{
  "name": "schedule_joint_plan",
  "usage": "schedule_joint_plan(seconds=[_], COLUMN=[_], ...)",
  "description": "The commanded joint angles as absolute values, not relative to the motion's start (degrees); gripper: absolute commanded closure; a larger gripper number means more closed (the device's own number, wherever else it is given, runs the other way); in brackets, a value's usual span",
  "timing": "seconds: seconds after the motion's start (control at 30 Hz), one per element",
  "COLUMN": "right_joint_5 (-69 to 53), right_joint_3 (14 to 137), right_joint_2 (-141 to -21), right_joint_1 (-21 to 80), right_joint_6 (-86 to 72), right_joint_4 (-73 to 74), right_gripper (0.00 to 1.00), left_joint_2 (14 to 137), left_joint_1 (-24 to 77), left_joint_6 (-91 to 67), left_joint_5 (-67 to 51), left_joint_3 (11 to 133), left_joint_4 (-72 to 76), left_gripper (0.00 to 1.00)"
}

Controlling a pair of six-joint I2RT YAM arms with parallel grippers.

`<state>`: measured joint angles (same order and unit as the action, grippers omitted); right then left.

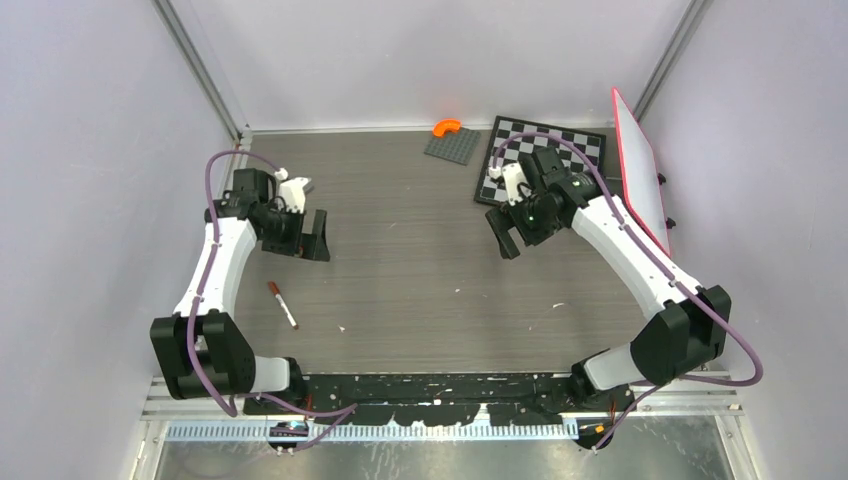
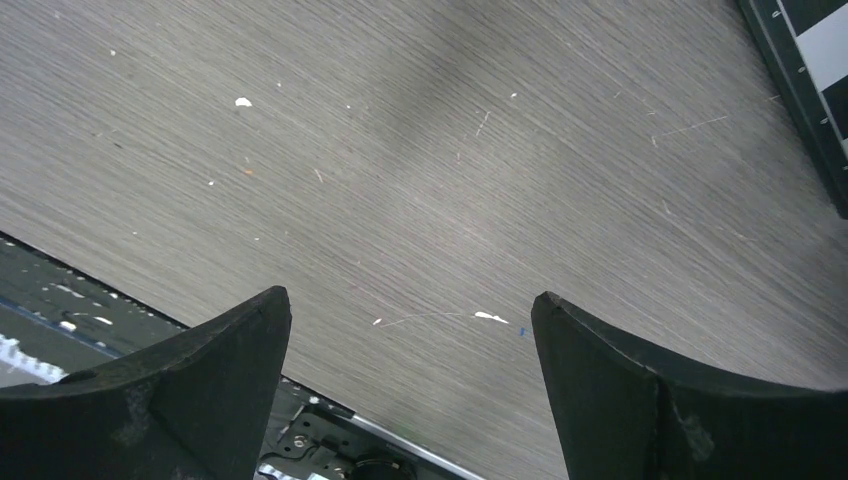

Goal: Write a sentence on the whiteboard
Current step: Move the whiteboard stand to the center of the board.

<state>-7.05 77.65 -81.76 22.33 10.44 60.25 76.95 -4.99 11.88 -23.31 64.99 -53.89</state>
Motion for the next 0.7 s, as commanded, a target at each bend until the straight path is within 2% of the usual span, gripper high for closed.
schedule_joint_plan(seconds=[0.0, 0.13, 0.4, 0.67], right_joint_5=[-1.4, 0.8, 14.0, 31.6], right_joint_3=[77.8, 77.2, 70.2, 63.6], right_joint_2=[-82.1, -83.1, -84.0, -87.0], right_joint_1=[25.0, 25.6, 25.8, 25.5], right_joint_6=[12.6, 16.6, 26.4, 40.2], right_joint_4=[57.7, 60.0, 57.9, 53.1], right_gripper=[0.05, 0.05, 0.05, 0.1], left_joint_2=[76.9, 78.3, 77.8, 79.1], left_joint_1=[-4.9, -4.9, -4.5, -4.1], left_joint_6=[18.1, 21.9, 23.8, 24.2], left_joint_5=[-25.0, -26.4, -31.1, -35.6], left_joint_3=[66.1, 67.7, 67.1, 67.5], left_joint_4=[-55.9, -59.6, -61.5, -62.1], left_gripper=[0.0, 0.0, 0.0, 0.0])
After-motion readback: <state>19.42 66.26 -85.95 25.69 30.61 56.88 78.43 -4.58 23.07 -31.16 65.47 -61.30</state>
